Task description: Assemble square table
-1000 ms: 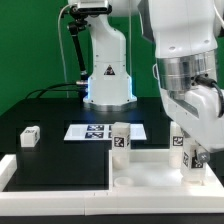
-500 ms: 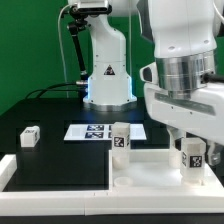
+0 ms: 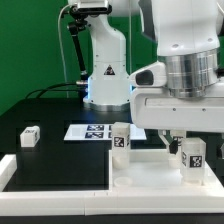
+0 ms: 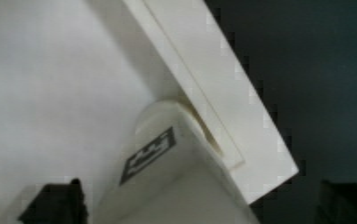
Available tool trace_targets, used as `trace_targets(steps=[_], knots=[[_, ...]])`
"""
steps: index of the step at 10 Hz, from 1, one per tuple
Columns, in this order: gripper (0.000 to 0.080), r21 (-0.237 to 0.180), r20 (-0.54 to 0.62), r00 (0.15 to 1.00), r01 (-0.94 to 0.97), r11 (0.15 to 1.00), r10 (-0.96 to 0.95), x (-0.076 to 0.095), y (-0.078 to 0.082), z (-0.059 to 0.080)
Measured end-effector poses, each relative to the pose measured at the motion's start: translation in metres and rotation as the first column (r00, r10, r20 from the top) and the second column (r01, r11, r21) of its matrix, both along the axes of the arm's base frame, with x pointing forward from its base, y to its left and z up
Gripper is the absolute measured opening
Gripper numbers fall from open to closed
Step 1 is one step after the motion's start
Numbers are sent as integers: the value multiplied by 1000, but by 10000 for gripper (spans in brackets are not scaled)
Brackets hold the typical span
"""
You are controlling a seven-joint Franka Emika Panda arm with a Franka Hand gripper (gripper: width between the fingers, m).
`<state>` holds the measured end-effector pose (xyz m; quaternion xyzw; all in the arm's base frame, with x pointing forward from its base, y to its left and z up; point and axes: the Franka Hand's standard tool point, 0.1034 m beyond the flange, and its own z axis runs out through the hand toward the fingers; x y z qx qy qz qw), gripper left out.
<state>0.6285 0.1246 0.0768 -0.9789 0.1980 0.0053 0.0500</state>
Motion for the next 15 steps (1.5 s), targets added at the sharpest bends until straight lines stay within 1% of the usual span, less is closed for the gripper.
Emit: trace_targets(steps=[1,2,5,6,7,9,10,11,12,14,15], knots=[[649,-49,15,990,-141,989,142,0,4,0],[649,-63,47,966,-253,965,256,2,4,0],[640,-53,44,978,-202,978,204,2,5,-1],[473,-47,40,991,-126,991,128,2,6,-1],[296,-48,33,998,-44,998,45,2,2,-1],[295,-44,25,997,75,996,-74,1,0,-2],[295,-41,19,985,173,984,-172,1,0,-2],[295,-40,13,955,297,954,-297,0,0,-3],[295,-26,-5,894,449,893,-449,-1,0,-3],[293,7,-71,699,714,700,-712,-1,2,-4],[293,15,-109,503,863,505,-857,1,5,-4]])
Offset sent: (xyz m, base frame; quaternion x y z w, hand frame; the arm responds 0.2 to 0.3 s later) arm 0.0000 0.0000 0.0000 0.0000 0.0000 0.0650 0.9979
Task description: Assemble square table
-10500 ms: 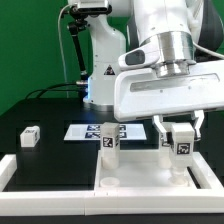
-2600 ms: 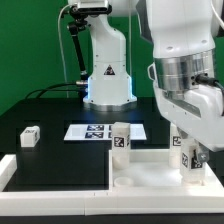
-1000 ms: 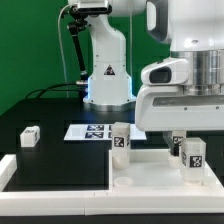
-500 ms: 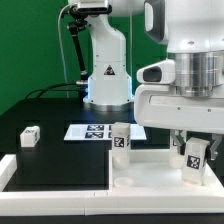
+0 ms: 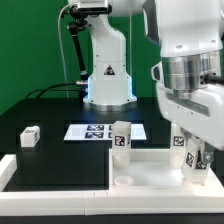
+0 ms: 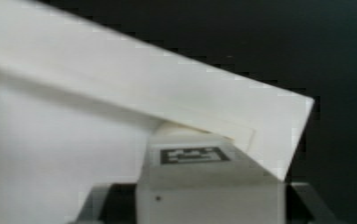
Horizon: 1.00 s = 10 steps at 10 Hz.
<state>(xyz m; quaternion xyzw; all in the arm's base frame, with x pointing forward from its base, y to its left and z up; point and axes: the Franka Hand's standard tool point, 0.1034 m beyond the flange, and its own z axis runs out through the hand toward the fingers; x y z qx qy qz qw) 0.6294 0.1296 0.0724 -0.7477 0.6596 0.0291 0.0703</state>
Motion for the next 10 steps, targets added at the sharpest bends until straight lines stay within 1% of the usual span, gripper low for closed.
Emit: trace_targets(steps=[1,2,3,4,5,6,7,10], knots=[[294,19,-1,992,124,992,-124,2,-3,-1],[294,26,-7,982,187,982,-187,2,-3,-1],[294,25,-7,983,186,982,-186,2,-3,-1],[294,16,9,995,104,994,-104,2,-2,-2],[463,-4,32,999,-24,1000,25,1,4,-2],[605,-25,49,984,-169,985,170,0,12,-2],[636,-38,44,959,-279,959,281,-3,16,-1],[647,-54,59,893,-444,894,447,-3,16,-1]])
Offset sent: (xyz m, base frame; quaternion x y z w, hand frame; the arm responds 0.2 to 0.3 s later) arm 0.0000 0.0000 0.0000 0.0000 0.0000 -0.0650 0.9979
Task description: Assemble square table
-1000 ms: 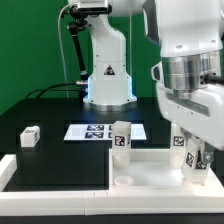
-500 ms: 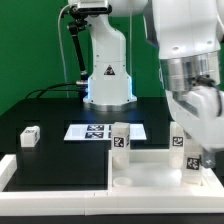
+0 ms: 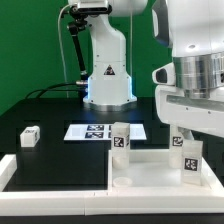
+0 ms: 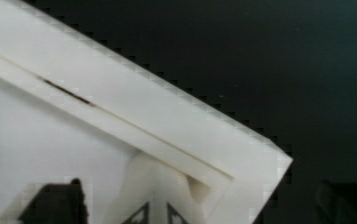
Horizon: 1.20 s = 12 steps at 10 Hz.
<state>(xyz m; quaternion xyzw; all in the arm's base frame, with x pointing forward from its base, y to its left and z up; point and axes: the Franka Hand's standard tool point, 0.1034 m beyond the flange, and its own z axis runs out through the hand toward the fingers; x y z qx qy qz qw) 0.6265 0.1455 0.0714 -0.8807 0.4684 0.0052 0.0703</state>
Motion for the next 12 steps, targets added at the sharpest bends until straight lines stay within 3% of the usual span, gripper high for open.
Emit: trace_targets(steps=[2,5,8,9,10,11,12], knots=[[649,-13,22,983,-182,983,183,0,-3,0],[649,-48,43,877,-477,878,479,-4,-27,-5],[649,-51,45,849,-525,850,527,-4,-26,-8],[595,-50,44,856,-514,857,516,-4,-26,-8],[457,-50,44,856,-513,857,515,-4,-26,-8],[298,-35,36,910,-412,910,413,-4,-25,-8],[298,-26,30,937,-347,938,347,-4,-24,-8]])
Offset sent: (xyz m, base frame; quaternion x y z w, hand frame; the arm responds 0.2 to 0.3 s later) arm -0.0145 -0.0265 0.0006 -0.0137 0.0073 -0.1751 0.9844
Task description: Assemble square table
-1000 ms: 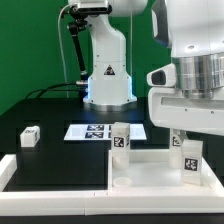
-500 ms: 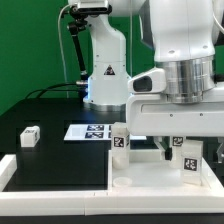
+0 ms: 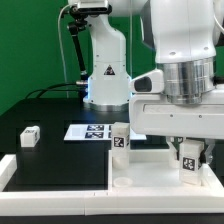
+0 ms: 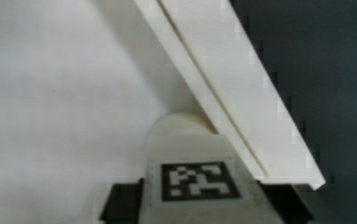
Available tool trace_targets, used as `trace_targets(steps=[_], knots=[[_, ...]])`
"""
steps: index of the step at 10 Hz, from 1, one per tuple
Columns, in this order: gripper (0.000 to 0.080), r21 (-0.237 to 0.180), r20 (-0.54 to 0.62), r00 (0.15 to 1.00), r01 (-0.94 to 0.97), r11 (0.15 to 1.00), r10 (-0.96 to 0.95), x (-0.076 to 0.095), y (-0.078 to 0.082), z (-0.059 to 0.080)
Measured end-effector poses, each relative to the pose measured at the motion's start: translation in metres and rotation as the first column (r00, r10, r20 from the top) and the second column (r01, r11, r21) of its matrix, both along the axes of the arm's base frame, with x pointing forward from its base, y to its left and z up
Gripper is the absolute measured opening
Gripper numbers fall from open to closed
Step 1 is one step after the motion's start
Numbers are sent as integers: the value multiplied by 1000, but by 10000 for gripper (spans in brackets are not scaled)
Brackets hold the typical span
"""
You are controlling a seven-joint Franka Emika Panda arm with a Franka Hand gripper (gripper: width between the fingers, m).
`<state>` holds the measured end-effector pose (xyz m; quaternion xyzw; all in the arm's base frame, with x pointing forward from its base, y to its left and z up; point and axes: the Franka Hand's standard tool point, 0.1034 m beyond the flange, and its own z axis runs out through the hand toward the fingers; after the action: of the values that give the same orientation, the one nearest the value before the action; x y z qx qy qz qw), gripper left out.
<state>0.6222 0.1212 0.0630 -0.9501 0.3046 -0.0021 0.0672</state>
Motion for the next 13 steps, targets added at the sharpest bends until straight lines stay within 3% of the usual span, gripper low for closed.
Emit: trace_targets(steps=[2,4,6,8,9,10,11,12,13], knots=[[287,10,-25,983,184,983,-184,0,1,0],[287,14,-58,911,410,912,-409,0,-3,0],[287,9,-109,733,677,736,-672,-1,2,-1],[287,4,-121,595,801,599,-795,0,4,-2],[287,5,-120,604,794,608,-788,0,4,-2],[375,7,-117,625,778,629,-772,-1,4,-2],[556,7,-117,626,777,630,-771,-1,5,-2],[620,10,-90,762,645,764,-642,1,3,0],[620,8,-64,886,460,888,-459,3,4,3]])
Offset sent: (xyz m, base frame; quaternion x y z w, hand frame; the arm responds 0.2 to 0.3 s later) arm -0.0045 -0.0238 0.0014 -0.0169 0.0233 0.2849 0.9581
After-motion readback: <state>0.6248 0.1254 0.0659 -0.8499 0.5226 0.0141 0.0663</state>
